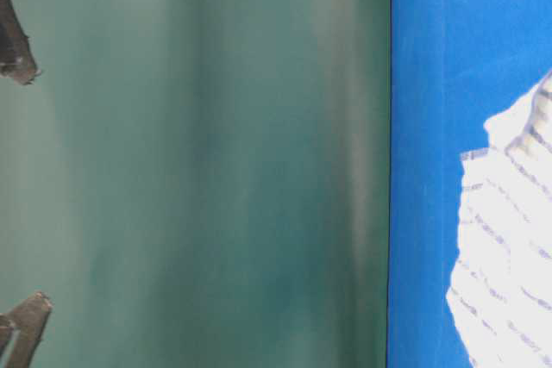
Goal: Lift the towel with both arms.
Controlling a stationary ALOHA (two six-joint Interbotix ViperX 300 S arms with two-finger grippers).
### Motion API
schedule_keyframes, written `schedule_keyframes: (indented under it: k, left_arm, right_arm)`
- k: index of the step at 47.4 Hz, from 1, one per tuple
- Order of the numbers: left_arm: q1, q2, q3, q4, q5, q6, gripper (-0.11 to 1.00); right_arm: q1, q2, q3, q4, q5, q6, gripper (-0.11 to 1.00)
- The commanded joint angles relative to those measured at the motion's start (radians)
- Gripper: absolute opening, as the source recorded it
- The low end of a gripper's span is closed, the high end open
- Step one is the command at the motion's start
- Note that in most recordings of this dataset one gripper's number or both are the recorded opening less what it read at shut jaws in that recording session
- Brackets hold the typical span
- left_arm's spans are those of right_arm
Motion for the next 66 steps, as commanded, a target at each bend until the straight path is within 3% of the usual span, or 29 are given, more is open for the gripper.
schedule_keyframes:
  k: [1,16,36,51,66]
  left_arm:
    - [-0.015,0.003,0.005,-0.003,-0.011,-0.002,0.92]
    - [-0.089,0.095,0.124,-0.005,-0.078,-0.005,0.92]
    - [-0.149,0.302,0.207,-0.006,-0.101,-0.005,0.92]
    - [-0.155,0.482,0.261,-0.006,-0.253,-0.005,0.92]
    - [-0.155,0.560,0.316,-0.006,-0.393,-0.005,0.92]
  right_arm:
    - [-0.002,0.006,0.006,0.000,-0.005,0.003,0.65]
    - [0.029,0.135,0.094,0.031,-0.058,0.011,0.65]
    - [0.072,0.402,0.103,0.084,-0.210,0.011,0.65]
    - [0.091,0.560,0.104,0.104,-0.311,0.011,0.65]
    - [0.095,0.661,0.138,0.118,-0.428,0.025,0.65]
